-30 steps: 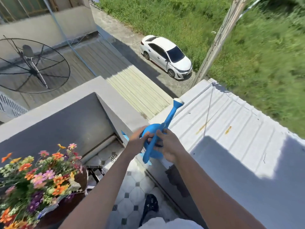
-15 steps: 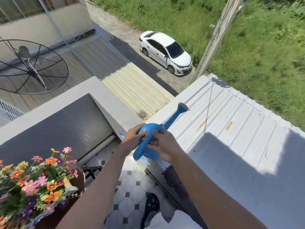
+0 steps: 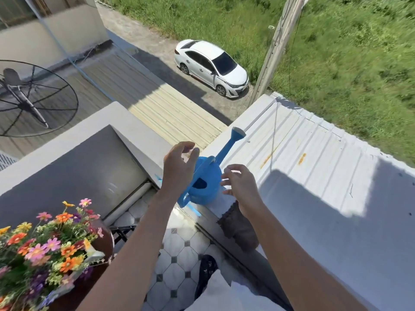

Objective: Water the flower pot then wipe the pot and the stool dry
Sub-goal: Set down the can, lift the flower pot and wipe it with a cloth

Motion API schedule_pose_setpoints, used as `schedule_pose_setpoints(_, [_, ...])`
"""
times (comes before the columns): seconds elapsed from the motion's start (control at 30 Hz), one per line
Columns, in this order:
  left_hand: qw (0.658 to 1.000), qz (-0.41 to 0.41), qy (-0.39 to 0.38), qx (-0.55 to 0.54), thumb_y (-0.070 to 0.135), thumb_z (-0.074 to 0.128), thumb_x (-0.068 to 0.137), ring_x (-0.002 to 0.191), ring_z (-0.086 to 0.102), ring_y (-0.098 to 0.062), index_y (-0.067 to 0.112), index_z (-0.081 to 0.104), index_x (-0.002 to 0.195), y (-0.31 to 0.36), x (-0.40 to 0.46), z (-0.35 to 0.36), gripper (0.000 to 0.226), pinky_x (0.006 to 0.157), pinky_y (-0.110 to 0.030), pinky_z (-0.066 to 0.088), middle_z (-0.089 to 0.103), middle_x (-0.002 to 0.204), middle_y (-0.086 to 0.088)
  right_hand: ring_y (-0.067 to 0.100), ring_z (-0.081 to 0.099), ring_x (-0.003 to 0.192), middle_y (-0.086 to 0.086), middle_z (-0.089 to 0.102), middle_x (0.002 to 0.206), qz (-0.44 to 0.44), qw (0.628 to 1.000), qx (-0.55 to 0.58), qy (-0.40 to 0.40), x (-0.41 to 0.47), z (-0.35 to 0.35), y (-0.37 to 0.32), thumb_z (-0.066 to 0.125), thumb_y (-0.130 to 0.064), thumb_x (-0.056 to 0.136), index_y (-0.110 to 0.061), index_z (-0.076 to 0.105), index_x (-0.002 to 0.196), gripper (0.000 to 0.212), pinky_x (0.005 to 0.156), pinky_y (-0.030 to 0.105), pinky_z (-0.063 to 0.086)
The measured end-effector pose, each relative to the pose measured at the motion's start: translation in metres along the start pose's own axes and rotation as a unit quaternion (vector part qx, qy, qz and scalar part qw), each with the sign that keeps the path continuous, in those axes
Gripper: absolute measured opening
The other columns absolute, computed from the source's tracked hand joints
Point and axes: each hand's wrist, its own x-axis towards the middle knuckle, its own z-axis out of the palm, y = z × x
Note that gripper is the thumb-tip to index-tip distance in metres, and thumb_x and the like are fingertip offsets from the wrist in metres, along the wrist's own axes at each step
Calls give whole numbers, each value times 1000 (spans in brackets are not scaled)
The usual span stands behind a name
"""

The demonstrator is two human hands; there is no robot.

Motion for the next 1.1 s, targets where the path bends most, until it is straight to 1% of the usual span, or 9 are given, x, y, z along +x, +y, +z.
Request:
schedule_pose_setpoints(0.1, [995,100,-1,-1,26,60,92,89,61,-2,15,68,103,30,-23,23,18,78,-6,40,70,95,10,14,64,72,5,69,91,-16,998,-37,42,-6,-18,22,57,-24,96,-21,61,102,7,63,30,54])
schedule_pose_setpoints(0.2, [985,149,-91,-15,21,61,91,82,62,-6,13,69,97,37,-52,55,13,75,-10,45,71,89,7,18,65,71,5,69,89,-5,992,-96,85,-8,-42,55,59,-19,93,-24,61,97,6,65,39,56])
schedule_pose_setpoints(0.33, [970,45,-227,73,24,60,90,82,62,-11,14,65,103,-11,-73,98,17,79,-30,55,68,95,1,18,62,71,1,64,82,39,976,-189,99,-14,-69,104,59,-11,91,-22,61,95,12,70,38,55])
schedule_pose_setpoints(0.47, [928,-54,-309,203,42,64,87,121,52,-24,13,49,131,-67,-100,125,55,97,-34,47,54,130,-6,20,61,79,1,60,84,59,968,-222,98,-20,-80,144,64,-5,87,-20,60,99,19,74,32,52])
schedule_pose_setpoints(0.53, [921,-59,-299,243,49,67,82,125,46,-24,12,47,133,-81,-111,133,66,101,-36,43,50,132,-7,21,60,85,1,60,90,58,965,-235,98,-20,-80,158,66,-2,84,-20,59,99,24,78,27,49])
schedule_pose_setpoints(0.67, [930,-109,-283,207,44,77,75,117,54,-25,11,46,125,-84,-117,145,67,96,-37,50,56,125,-8,18,60,97,1,64,103,61,959,-259,96,-21,-79,173,56,4,84,-15,64,106,30,85,25,46])
schedule_pose_setpoints(0.87, [909,-209,-325,156,28,75,81,99,60,-24,6,55,114,-85,-111,148,45,87,-38,54,61,111,-9,19,61,98,-1,63,102,70,962,-253,79,-21,-81,171,56,3,86,-20,62,104,30,89,29,50])
schedule_pose_setpoints(0.93, [902,-215,-350,136,26,69,83,91,62,-24,3,60,108,-86,-110,144,35,82,-40,55,64,102,-12,18,61,94,-1,63,101,71,963,-251,72,-21,-81,170,59,2,87,-21,60,101,27,88,29,51])
schedule_pose_setpoints(1.1, [924,-153,-342,71,20,58,84,71,55,-18,1,64,88,-67,-119,116,20,60,-30,43,61,80,-8,20,60,89,-1,62,94,65,969,-233,57,-27,-66,171,66,-5,87,-19,60,101,20,87,36,52])
